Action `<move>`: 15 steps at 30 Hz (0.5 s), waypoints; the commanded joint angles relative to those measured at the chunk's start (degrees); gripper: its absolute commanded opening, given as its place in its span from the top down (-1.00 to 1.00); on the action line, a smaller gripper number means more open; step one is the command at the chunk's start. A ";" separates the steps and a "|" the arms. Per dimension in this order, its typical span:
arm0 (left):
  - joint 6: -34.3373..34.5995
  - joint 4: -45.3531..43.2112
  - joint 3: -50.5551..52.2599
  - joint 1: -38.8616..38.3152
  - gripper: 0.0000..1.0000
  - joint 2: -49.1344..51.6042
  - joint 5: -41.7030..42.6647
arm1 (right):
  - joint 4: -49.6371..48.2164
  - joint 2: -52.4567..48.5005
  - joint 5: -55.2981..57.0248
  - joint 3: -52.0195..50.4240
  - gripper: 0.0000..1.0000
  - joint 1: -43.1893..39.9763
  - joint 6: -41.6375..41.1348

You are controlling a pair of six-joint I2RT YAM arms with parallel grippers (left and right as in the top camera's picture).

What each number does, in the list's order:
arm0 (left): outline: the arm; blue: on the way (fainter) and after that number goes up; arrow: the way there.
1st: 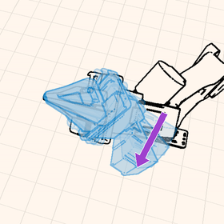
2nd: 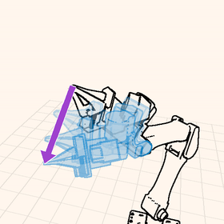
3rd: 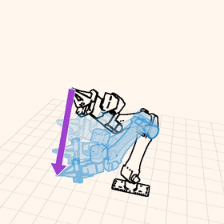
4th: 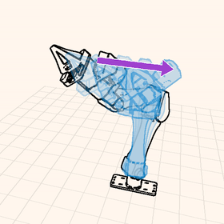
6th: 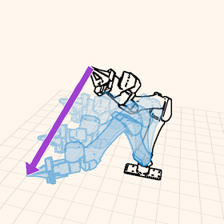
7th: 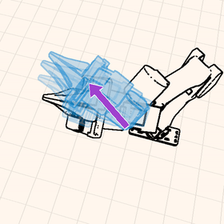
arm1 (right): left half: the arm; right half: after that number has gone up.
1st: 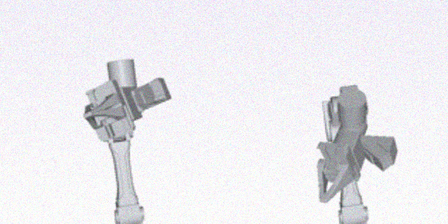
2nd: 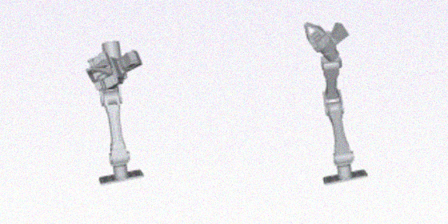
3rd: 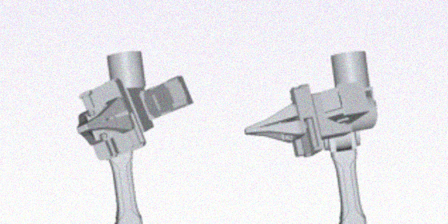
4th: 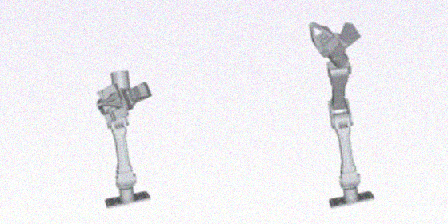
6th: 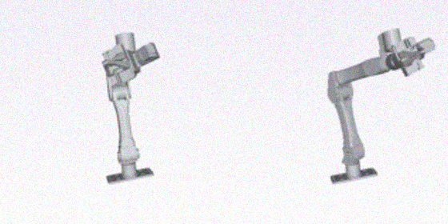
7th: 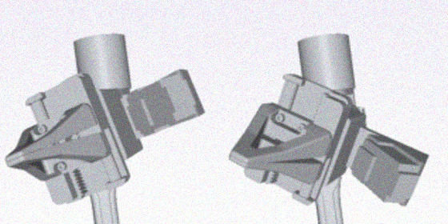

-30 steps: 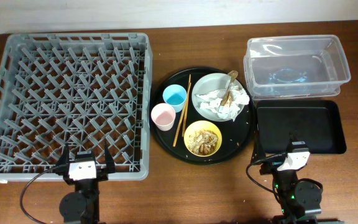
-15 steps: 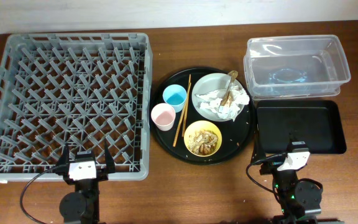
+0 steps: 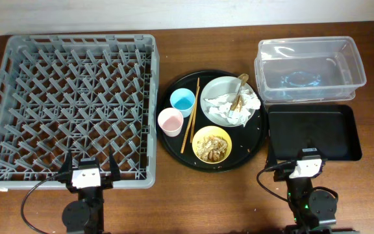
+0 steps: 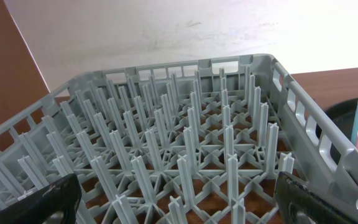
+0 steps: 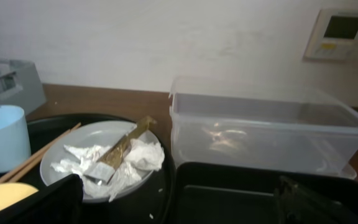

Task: Sort waste into correct bins and load items into the dishwasher rack
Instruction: 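Grasp tissue and wrapper from the plate with right gripper, drop into clear bin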

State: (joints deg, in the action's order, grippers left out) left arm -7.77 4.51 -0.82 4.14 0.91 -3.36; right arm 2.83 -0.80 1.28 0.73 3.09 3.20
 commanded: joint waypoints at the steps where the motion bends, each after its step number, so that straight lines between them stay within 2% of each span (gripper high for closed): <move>1: -0.92 0.07 0.28 -0.24 -0.99 -0.33 0.72 | -2.14 0.39 0.90 -0.42 -0.97 -0.15 1.53; 3: -0.83 0.09 0.28 -0.22 -0.99 -0.31 0.83 | -4.35 0.39 0.94 -0.42 -0.97 -0.15 1.31; 6: 5.18 -1.03 0.28 -0.22 -0.99 -0.28 1.03 | -5.27 0.39 0.44 -0.04 -0.97 -0.15 1.05; 8: 5.84 -6.23 0.28 -0.22 -0.99 -0.28 5.88 | -5.44 0.39 0.48 3.45 -0.97 -0.11 1.09; 10: 5.86 -10.29 -0.28 -0.22 -0.99 -0.28 7.06 | -4.90 0.22 0.44 7.17 -0.97 -0.11 1.09; 12: 5.84 -9.94 -2.89 -0.22 -0.99 -0.28 7.08 | -3.67 -1.62 0.46 11.45 -0.97 -0.11 1.11; 15: 5.11 -4.68 -9.68 -0.22 -0.99 1.27 5.95 | -2.99 -9.77 0.37 19.61 -0.97 -0.11 1.09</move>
State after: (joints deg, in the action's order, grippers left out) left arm -2.52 -2.26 -5.37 4.14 1.06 2.61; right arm -0.45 -6.66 1.43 15.75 3.09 4.49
